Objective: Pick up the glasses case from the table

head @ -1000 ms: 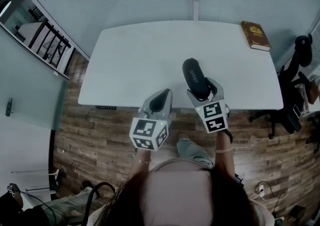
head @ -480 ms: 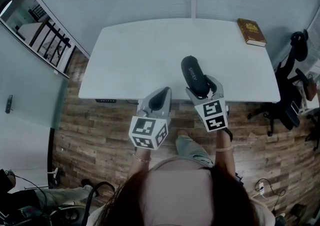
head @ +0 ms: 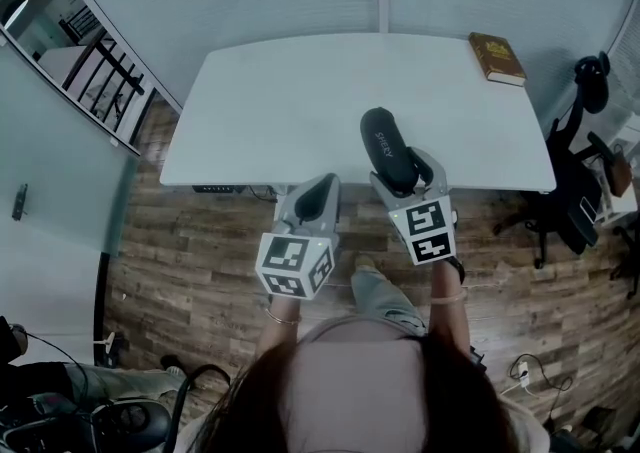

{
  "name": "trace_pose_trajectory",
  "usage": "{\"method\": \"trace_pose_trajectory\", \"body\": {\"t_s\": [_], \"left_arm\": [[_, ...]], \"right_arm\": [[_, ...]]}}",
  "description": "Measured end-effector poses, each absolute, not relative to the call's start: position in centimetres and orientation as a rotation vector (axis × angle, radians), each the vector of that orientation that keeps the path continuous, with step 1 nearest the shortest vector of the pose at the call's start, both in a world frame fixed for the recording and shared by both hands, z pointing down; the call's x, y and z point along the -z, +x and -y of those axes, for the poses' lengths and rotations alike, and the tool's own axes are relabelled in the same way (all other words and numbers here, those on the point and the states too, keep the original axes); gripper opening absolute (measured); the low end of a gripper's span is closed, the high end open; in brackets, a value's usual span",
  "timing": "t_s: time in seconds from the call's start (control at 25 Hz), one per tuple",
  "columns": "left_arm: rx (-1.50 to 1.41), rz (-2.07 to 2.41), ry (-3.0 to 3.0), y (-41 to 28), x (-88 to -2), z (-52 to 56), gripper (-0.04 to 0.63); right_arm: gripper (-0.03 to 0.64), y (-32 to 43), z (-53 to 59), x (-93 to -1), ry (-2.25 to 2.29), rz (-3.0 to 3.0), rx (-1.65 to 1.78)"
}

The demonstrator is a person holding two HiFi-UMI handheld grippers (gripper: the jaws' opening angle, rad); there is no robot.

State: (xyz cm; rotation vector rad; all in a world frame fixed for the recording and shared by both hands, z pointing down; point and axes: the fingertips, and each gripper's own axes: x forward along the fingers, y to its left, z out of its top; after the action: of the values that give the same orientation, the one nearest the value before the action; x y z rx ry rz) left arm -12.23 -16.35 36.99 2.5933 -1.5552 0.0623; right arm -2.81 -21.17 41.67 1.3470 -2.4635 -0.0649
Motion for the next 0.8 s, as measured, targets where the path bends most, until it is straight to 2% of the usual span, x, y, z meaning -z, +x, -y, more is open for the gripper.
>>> {"method": "trace_pose_trajectory", "body": {"t_s": [0.8], "left_arm": [[-0.049, 1.62, 2.605, -12.1, -36.3, 10.4, 0.005]], "right_arm": [[0.339, -1.6, 14.3, -39.4, 1.394, 2.528, 0.115]]}}
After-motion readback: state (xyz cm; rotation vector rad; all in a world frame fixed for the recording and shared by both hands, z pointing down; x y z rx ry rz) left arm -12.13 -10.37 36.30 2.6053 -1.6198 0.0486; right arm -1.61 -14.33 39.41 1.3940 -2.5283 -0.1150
